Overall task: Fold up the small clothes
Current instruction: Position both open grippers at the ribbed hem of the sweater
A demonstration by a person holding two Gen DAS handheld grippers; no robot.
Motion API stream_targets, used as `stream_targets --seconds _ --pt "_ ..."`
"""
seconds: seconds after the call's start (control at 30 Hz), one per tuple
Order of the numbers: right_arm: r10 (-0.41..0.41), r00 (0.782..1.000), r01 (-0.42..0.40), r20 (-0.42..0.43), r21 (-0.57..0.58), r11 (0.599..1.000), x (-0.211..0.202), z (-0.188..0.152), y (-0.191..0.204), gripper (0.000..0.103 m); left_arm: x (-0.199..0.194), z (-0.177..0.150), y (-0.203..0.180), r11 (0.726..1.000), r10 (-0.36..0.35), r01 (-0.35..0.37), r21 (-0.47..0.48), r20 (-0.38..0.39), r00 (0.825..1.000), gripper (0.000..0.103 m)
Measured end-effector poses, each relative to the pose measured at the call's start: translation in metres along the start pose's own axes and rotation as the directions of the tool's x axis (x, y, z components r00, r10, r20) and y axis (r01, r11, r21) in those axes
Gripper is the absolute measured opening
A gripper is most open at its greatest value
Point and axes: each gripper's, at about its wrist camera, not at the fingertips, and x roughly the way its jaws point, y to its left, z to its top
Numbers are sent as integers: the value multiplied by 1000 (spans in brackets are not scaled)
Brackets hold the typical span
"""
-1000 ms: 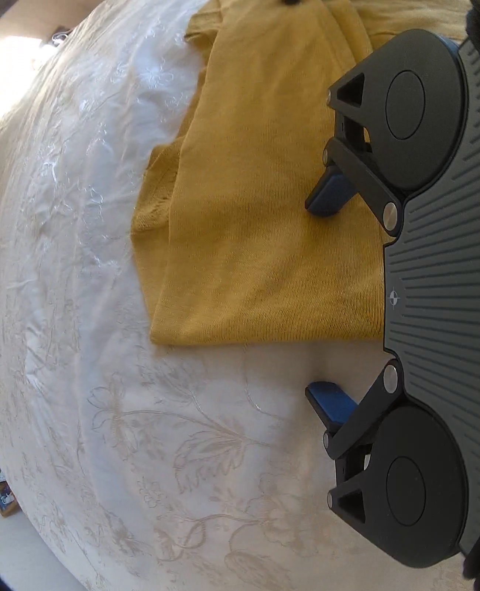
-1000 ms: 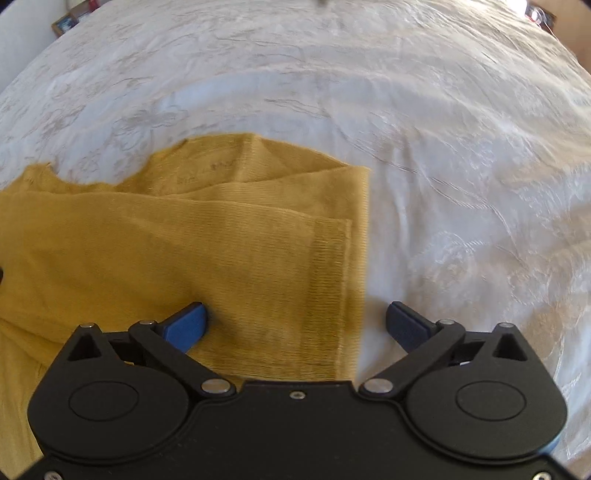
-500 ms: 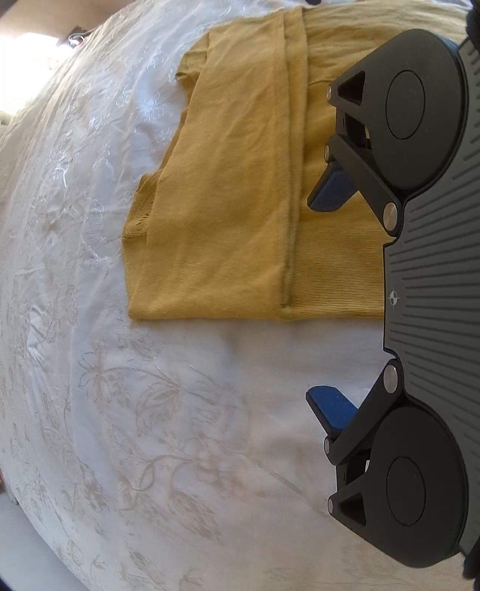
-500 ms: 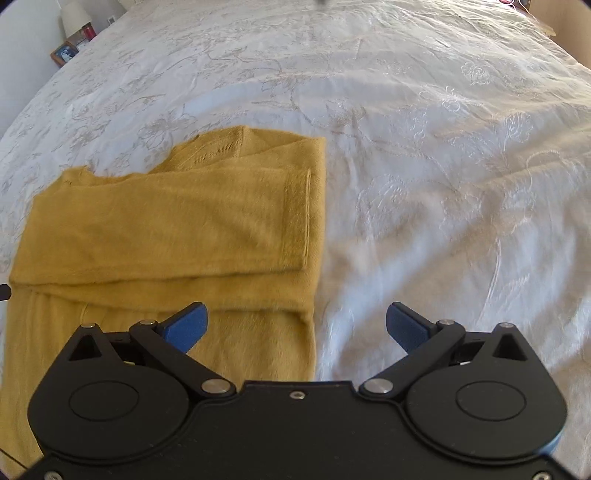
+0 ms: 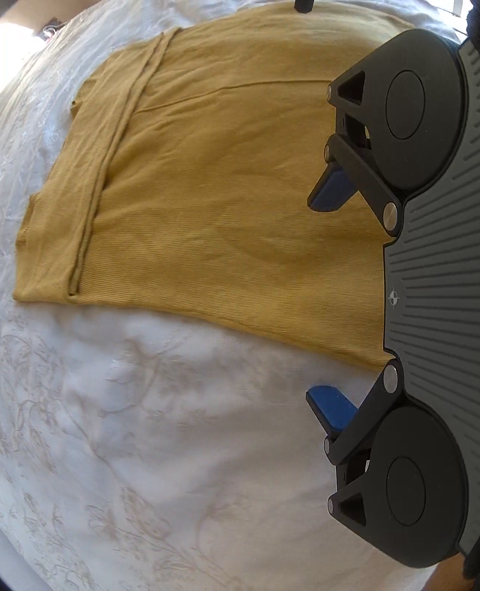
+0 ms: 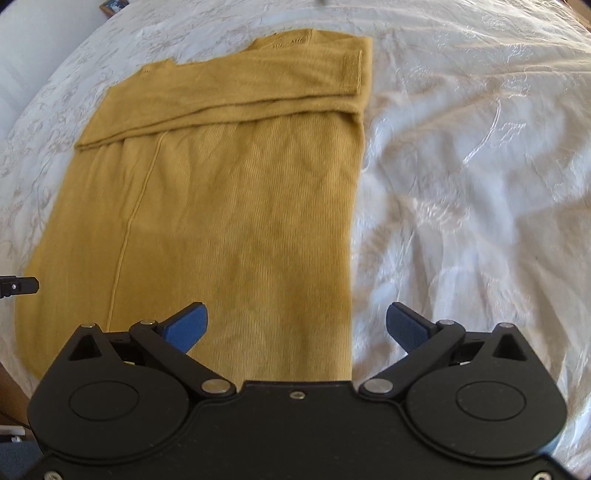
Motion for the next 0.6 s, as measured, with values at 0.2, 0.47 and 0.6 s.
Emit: stream_targets --seconds 0.2,0.47,0.6 --pt "41 998 -44 -54 -40 998 1 -38 4 102 -1 -34 -3 1000 0 0 3 -25 1000 102" --pt "37 999 -35 -40 35 999 -6 -59 -2 102 -1 -56 2 998 -42 43 41 -19 999 102" --pt "15 1000 -14 -24 69 998 -13 -72 6 102 -4 -59 4 993 -76 75 89 8 997 102"
